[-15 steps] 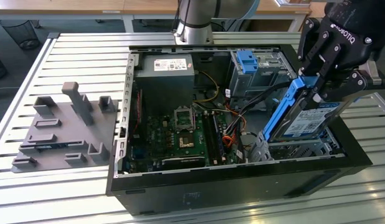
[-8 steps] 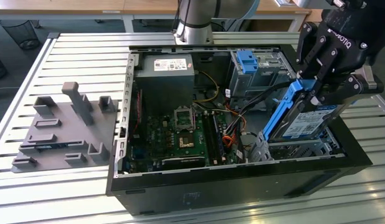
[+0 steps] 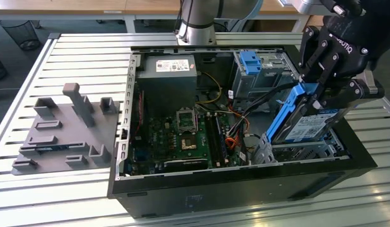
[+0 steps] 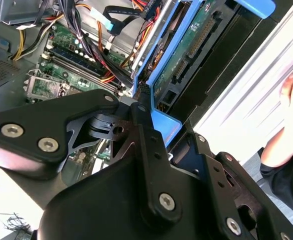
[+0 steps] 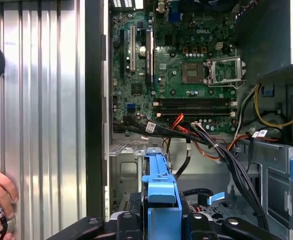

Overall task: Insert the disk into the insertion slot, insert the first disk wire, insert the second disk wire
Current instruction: 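Insert the disk into the insertion slot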

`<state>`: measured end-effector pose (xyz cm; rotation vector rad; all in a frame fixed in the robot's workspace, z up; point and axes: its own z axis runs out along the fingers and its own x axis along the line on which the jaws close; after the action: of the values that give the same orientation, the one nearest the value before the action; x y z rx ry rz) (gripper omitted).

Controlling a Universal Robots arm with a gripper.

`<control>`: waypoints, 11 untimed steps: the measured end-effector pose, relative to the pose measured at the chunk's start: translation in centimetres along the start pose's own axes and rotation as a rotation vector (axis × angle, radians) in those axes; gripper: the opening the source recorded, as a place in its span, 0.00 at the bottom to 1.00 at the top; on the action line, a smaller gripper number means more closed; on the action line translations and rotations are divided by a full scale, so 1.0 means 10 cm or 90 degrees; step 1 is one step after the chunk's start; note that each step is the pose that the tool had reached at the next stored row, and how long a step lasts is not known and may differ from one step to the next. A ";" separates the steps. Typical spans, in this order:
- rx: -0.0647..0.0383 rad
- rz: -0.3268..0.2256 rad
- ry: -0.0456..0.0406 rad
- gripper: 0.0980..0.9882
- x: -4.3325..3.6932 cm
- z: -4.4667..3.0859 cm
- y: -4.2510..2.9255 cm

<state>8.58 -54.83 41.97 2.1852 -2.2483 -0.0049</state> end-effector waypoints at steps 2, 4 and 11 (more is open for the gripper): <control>0.000 0.000 0.0000 0.30 0.000 0.015 0.000; 0.000 0.000 0.0000 0.30 0.000 0.030 0.000; 0.000 0.000 0.0000 0.30 -0.001 0.080 0.000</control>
<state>8.58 -54.82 41.16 2.1852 -2.2483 -0.0049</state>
